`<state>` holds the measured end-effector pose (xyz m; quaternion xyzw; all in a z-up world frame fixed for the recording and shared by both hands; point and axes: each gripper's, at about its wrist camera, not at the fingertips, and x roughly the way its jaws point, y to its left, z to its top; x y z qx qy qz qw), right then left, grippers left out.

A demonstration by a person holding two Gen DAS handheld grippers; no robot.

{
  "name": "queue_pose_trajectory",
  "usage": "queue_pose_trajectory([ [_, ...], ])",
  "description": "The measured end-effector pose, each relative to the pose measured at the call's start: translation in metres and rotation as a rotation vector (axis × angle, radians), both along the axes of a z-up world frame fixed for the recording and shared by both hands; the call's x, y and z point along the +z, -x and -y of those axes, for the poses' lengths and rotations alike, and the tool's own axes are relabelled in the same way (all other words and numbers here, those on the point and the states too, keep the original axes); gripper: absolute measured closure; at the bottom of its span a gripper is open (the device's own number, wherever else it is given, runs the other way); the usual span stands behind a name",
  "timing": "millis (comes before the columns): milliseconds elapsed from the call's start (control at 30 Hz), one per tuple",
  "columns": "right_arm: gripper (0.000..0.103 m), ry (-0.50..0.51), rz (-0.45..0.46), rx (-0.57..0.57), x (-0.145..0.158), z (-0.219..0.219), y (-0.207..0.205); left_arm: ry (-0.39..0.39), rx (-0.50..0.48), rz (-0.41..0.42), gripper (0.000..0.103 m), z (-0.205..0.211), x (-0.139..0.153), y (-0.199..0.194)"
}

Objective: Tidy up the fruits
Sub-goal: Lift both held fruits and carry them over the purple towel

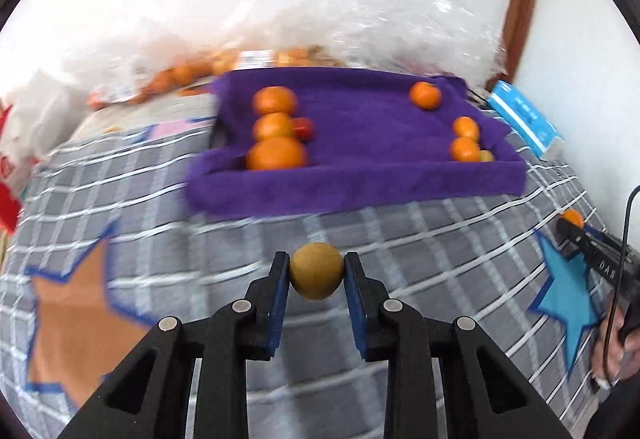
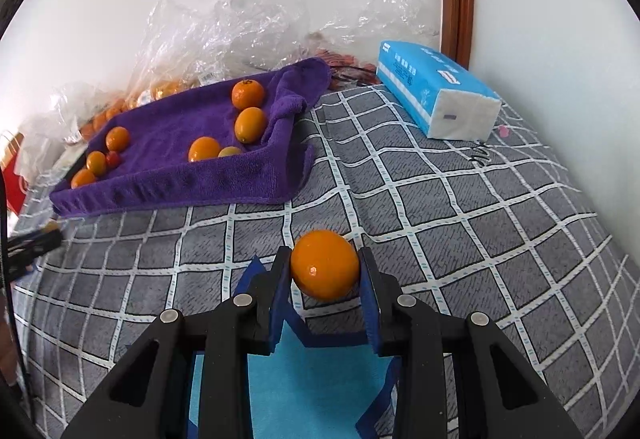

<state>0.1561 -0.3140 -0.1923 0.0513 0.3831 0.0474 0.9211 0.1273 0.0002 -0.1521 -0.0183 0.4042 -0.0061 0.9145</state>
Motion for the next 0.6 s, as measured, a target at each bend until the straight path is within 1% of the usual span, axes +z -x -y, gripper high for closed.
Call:
queue_pose_trajectory([
  [100,0.07,0.022,0.011,0.007,0.003,-0.014,0.009,0.015,0.029,-0.002,0.077,-0.021,-0.002,0.015],
  [233,0.07,-0.013,-0.006,0.041,0.004,-0.033,0.019,0.035,0.058,-0.023,0.077,-0.037,-0.014,0.021],
  [300,0.07,-0.021,-0.019,0.055,0.003,-0.046,0.024,0.034,0.067,-0.033,0.077,-0.041,-0.02,0.022],
  [333,0.07,-0.021,-0.022,0.06,0.004,-0.049,0.024,0.045,0.066,-0.033,0.077,-0.042,-0.023,0.024],
  [400,0.071,-0.021,-0.022,0.067,0.005,-0.058,0.029,0.062,0.071,-0.026,0.077,-0.045,-0.022,0.025],
  [467,0.071,-0.02,-0.024,0.066,0.006,-0.064,0.03,0.058,0.075,-0.03,0.077,-0.044,-0.023,0.024],
  [600,0.07,-0.056,-0.042,0.054,0.007,-0.071,0.026,0.059,0.073,-0.032,0.077,-0.043,-0.024,0.024],
])
